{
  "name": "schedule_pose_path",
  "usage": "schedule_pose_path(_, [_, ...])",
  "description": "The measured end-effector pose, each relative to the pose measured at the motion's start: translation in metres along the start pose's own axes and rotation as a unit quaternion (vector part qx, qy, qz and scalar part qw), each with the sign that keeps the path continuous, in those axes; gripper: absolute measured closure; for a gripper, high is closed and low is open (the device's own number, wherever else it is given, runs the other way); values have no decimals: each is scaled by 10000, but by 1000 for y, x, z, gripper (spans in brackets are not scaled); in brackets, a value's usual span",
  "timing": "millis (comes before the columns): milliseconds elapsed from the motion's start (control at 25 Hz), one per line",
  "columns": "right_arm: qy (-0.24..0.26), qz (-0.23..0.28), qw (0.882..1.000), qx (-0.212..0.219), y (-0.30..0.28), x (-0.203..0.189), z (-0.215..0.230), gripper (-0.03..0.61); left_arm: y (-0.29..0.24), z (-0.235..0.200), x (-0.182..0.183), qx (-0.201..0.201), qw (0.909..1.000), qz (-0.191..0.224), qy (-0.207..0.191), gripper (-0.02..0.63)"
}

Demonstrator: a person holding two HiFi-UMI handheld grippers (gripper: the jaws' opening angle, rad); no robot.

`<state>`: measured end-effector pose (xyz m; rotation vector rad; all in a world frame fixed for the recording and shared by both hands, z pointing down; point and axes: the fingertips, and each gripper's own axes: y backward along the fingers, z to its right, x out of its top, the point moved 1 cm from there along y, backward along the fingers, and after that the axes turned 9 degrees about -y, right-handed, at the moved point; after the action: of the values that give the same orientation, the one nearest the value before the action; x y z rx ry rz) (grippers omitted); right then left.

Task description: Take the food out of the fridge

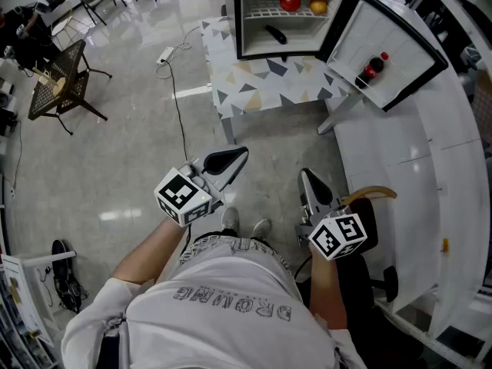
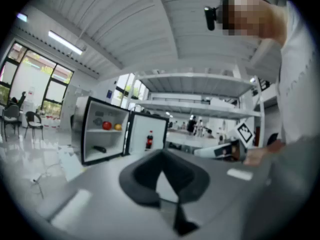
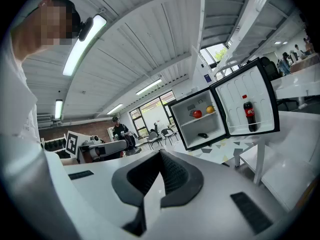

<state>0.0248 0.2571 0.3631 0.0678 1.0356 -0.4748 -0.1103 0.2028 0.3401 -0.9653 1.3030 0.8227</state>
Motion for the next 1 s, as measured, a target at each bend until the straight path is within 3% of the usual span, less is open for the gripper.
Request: schedule_pose_path(1000, [-110, -76, 9996, 240, 12, 6, 21, 578, -23, 22, 0, 211, 9998, -17, 20, 606])
